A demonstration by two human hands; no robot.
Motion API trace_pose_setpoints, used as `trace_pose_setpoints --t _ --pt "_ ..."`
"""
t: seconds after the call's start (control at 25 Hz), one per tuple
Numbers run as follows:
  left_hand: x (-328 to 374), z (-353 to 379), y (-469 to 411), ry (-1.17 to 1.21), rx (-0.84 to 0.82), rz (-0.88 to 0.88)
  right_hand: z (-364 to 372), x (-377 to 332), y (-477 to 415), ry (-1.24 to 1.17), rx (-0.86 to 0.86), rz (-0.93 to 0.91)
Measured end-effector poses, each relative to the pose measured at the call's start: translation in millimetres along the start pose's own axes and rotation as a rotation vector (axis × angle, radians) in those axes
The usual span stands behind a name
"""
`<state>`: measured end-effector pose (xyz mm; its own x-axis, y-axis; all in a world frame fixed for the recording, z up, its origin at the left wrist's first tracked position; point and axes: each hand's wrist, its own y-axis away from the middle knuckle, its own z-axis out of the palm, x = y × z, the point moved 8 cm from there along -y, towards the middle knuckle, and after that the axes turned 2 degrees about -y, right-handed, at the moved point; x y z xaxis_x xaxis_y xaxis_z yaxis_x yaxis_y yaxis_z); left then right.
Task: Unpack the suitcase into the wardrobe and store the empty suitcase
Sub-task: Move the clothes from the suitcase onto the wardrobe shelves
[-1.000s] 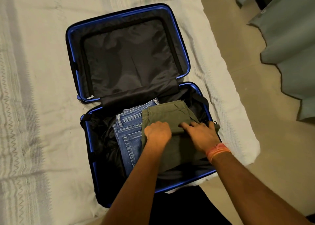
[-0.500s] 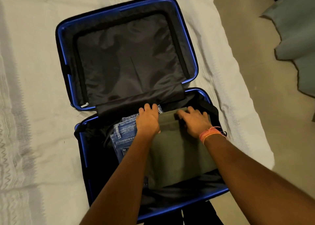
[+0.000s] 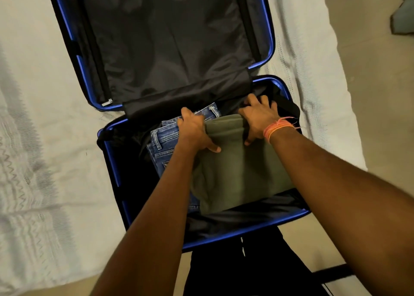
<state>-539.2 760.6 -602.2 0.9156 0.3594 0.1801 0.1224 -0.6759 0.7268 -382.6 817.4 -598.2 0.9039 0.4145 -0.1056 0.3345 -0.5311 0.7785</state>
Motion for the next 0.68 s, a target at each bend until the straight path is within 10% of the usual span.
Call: trace_pose_setpoints --t 0.44,0.56,0.68 --pt "72.2 -14.5 94.9 0.176 -0.301 0.442 -11.4 12.0 93.3 0.096 -0.186 -0.038" --pt "83.6 -65.6 128.7 0.171 -0.112 0.480 -50.7 17.1 147.9 -0.003 -0.158 0.067" --pt "72.7 -129.1 148.5 0.308 0.441 0.420 -102.1 22.2 201.8 -0.106 0.158 0.166"
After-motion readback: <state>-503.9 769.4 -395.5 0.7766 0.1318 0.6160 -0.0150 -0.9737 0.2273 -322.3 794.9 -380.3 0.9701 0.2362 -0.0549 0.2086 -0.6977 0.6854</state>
